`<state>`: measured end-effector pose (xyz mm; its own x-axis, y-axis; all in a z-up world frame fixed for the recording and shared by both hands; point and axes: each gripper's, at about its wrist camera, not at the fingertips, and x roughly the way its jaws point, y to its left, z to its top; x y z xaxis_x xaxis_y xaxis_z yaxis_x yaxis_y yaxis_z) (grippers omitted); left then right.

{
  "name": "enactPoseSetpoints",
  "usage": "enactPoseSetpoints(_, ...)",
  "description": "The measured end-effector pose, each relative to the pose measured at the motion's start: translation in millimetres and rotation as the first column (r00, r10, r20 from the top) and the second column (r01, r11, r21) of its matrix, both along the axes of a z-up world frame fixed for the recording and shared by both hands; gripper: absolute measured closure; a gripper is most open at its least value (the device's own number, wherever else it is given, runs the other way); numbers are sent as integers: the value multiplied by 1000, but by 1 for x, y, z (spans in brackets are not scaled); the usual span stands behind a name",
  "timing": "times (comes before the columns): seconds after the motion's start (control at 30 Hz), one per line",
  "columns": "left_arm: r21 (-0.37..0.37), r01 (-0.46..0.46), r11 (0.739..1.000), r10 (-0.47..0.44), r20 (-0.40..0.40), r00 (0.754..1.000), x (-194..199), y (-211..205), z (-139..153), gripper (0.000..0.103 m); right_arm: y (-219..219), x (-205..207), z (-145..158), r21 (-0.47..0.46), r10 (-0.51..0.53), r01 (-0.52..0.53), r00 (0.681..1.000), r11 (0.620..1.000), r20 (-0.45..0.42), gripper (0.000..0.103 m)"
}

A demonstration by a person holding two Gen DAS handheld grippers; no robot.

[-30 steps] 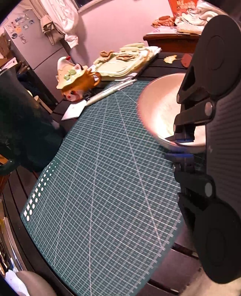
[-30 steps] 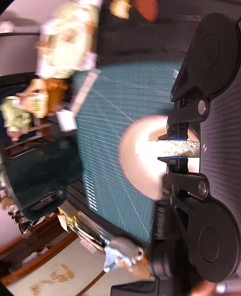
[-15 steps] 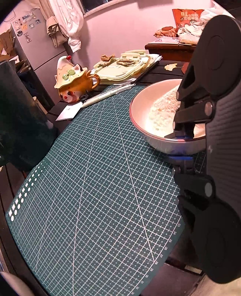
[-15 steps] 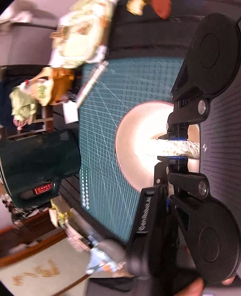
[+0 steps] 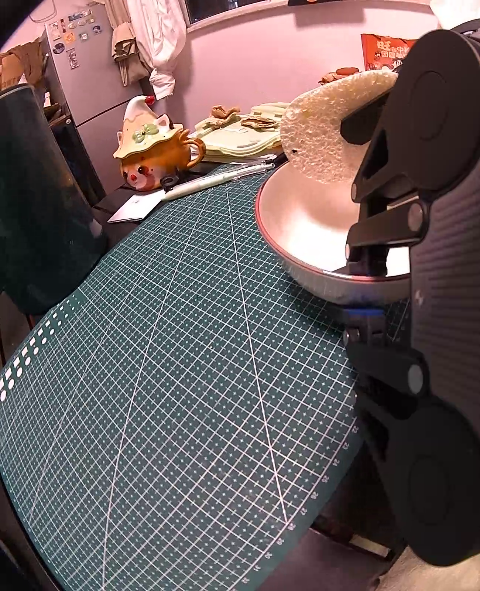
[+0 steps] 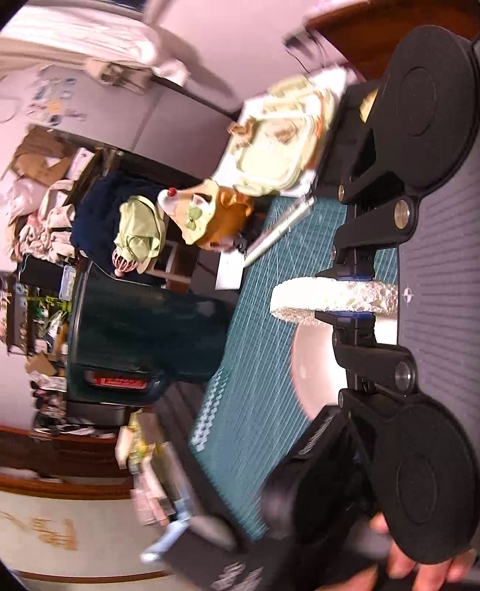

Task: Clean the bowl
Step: 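Tilt the bowl with the left gripper while the right gripper scrubs inside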

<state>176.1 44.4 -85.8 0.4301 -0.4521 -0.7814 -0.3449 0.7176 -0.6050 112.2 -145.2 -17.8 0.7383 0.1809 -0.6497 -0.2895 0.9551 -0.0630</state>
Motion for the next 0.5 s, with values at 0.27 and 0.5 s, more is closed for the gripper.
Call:
enactPoseSetpoints(0.27,25,19,1000,-19,16,1000,-1,-2,3,87,-10,21,-25,186,34,5,978,982,-206,91)
enactPoseSetpoints(0.5,54,37,998,-39,29,999,7,-9,3,87,8,10,-30,-49,-29,26,997,998,-65,91)
